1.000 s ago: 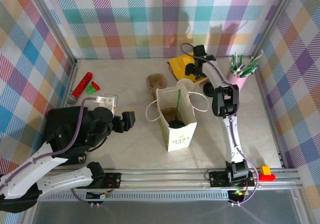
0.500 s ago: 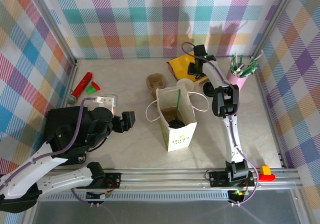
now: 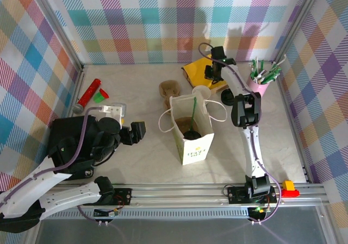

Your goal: Pack the takeout coffee

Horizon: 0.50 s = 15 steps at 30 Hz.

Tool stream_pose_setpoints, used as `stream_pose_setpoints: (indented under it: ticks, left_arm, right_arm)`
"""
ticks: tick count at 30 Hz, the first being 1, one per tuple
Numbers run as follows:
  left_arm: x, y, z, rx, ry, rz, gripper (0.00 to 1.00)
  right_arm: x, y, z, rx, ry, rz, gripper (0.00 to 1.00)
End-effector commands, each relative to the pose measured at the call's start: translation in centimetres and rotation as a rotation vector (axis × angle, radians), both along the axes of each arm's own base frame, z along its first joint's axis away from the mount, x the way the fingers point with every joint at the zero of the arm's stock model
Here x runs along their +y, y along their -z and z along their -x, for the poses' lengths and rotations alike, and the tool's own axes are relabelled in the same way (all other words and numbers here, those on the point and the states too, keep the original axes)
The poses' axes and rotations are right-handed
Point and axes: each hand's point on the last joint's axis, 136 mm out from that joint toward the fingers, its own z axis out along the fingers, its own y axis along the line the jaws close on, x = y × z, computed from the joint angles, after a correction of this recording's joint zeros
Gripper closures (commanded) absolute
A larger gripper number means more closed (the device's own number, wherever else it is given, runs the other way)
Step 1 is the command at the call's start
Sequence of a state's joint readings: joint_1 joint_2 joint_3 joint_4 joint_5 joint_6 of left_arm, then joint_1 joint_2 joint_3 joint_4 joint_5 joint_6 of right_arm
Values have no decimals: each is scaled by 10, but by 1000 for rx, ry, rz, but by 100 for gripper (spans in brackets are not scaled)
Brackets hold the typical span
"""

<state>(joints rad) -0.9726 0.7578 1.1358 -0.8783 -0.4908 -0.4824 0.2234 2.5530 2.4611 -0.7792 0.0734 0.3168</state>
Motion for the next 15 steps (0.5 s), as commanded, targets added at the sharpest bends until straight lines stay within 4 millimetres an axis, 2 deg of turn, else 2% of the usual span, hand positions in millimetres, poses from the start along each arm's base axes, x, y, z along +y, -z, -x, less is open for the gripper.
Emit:
stream_pose_setpoints:
  ticks: [1, 10, 15]
  left_arm:
    - [8, 3, 2, 8, -18, -3, 18]
    - [11, -3, 6, -4, -12, 21, 18]
    - [11, -5, 8, -7, -4, 33, 18]
  right_arm:
    - [5, -78, -1, -132, -4, -52, 78]
    - [2, -142, 13, -217, -9, -72, 84]
    - [2, -181, 29, -256, -15, -101, 84]
